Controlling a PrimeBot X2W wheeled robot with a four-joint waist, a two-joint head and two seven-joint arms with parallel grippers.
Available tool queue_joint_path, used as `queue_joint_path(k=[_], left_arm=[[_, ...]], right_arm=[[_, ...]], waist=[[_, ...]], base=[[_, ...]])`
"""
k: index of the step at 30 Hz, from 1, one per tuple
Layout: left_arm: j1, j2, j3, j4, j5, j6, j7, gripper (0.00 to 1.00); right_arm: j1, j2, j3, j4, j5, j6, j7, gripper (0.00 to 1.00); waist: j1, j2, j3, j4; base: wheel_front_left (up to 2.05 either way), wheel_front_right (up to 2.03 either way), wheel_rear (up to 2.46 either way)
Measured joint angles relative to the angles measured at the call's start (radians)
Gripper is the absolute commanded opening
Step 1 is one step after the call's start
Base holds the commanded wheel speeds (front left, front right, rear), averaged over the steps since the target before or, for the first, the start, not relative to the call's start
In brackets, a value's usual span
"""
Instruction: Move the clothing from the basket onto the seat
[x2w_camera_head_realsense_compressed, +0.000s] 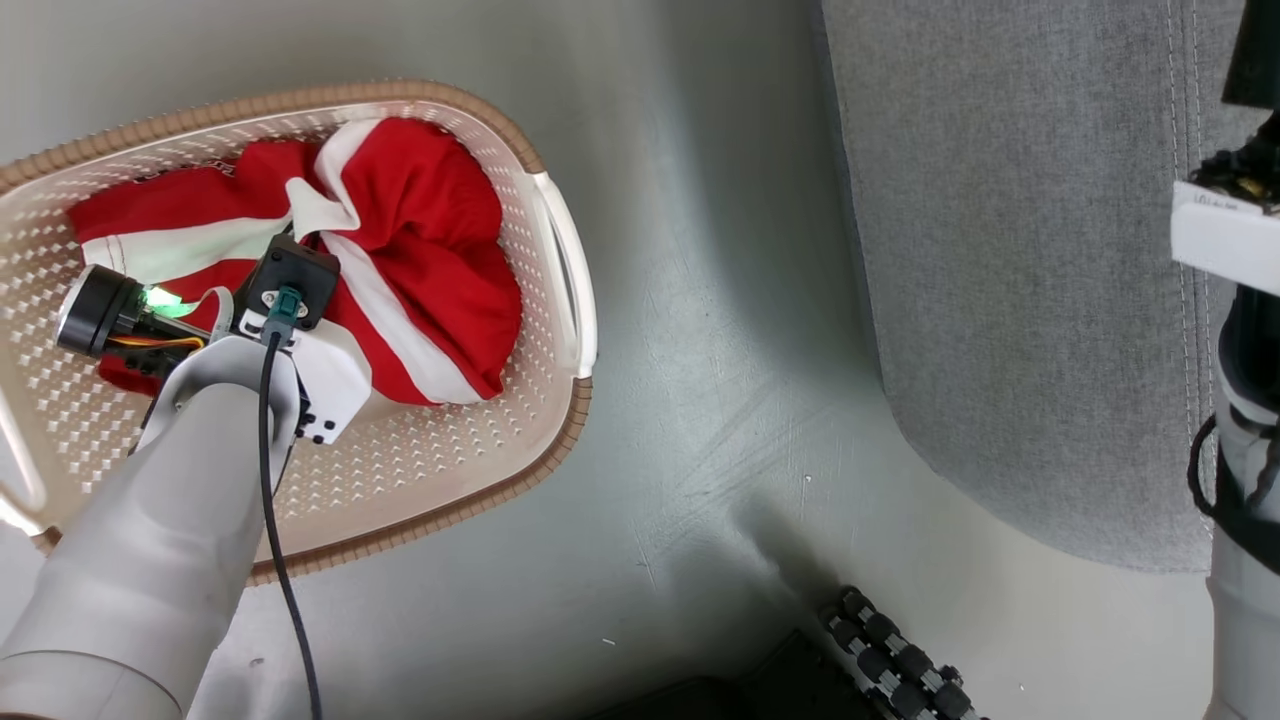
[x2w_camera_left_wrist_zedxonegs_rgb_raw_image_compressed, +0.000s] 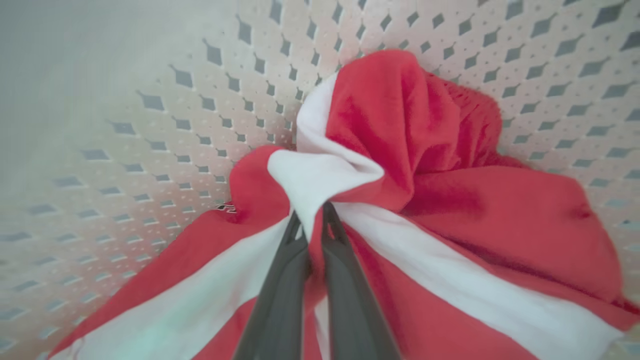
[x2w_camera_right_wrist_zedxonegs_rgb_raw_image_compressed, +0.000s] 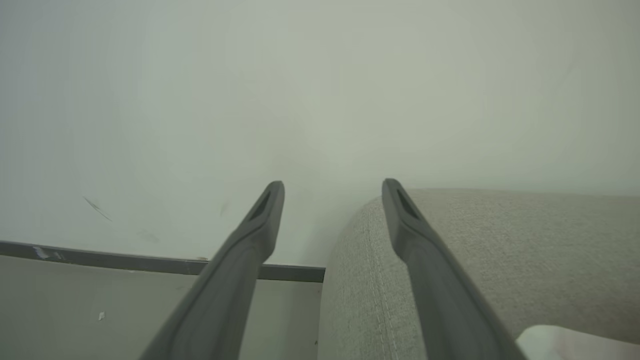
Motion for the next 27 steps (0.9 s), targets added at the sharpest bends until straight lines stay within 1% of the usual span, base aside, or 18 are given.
queue_joint_path(k=[8,14,18,27], left_arm=[[0.041,-0.021,0.024,-0.050,-0.036,0.000,-0.034,0.00],[0.062,-0.027,0.038,-0.093,-0.047,0.001,-0.043,0.00],[0.081,-0.039,0.041,-0.135,-0.054,0.010,-0.047,0.00],[0.113,-0.054,0.033,-0.230,-0.054,0.010,-0.051,0.00]], right_arm=[[-0.011,0.000,-0.001,0.035,-0.004,0.000,0.000,1.00],[-0.010,-0.001,0.017,0.066,-0.024,0.000,0.000,1.00],[-0.007,-0.002,0.048,0.097,-0.046,0.000,0.000,1.00],[-0.007,-0.002,0.081,0.142,-0.060,0.000,0.000,1.00]], waist=[[0.0000,0.0000,-0.049,0.030],[0.0001,0.0000,-0.085,0.050],[0.0000,0.0000,-0.117,0.068],[0.0000,0.0000,-0.198,0.114]], base=[[0.00,0.00,0.00],[0.00,0.00,0.00],[0.00,0.00,0.00],[0.00,0.00,0.00]])
